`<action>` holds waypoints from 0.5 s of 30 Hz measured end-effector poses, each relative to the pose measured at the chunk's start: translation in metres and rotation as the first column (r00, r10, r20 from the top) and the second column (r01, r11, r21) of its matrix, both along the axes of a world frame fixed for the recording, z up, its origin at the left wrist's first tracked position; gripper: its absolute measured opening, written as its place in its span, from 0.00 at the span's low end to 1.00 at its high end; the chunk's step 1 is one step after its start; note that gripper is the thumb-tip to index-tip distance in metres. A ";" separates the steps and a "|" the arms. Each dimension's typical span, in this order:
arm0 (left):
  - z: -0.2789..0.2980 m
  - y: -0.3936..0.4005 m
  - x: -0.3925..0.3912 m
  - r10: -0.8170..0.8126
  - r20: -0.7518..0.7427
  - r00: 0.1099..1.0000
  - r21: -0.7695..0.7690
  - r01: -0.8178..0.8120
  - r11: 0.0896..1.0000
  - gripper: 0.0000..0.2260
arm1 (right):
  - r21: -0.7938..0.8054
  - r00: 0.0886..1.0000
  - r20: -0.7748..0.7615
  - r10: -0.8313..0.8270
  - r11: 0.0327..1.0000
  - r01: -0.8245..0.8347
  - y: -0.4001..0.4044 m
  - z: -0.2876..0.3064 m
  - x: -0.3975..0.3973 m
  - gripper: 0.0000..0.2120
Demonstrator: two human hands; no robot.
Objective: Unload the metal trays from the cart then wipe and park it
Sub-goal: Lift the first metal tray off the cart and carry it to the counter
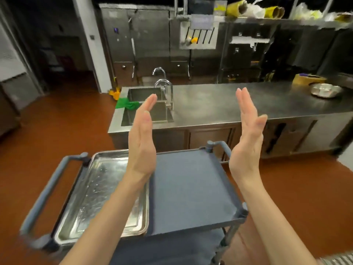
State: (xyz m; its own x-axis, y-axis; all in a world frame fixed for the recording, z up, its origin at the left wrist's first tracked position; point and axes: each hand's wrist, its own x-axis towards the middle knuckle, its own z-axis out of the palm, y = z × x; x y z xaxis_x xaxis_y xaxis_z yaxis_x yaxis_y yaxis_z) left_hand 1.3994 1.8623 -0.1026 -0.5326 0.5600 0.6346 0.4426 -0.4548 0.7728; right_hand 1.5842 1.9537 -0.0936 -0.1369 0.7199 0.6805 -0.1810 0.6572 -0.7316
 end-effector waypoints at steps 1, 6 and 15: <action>-0.001 -0.004 -0.008 0.038 0.011 0.999 -0.028 -0.038 0.999 0.24 | -0.007 1.000 0.004 0.025 1.000 -0.025 0.002 -0.003 -0.011 0.35; -0.009 -0.034 -0.044 0.200 0.018 0.980 -0.058 -0.198 0.978 0.26 | -0.061 0.986 0.000 0.165 0.984 -0.164 0.005 -0.022 -0.070 0.28; -0.024 -0.084 -0.129 0.343 0.026 0.939 -0.082 -0.340 0.937 0.25 | -0.107 0.957 -0.032 0.287 0.951 -0.289 -0.020 -0.036 -0.167 0.32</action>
State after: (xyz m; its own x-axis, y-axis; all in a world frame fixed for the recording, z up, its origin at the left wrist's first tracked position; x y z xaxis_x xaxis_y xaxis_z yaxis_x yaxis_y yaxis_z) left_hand 1.2700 1.7783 -0.1268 -0.7235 0.3853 0.5728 0.5300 -0.2218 0.8185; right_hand 1.4173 1.9338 -0.1299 -0.3394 0.7215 0.6035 -0.3631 0.4914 -0.7916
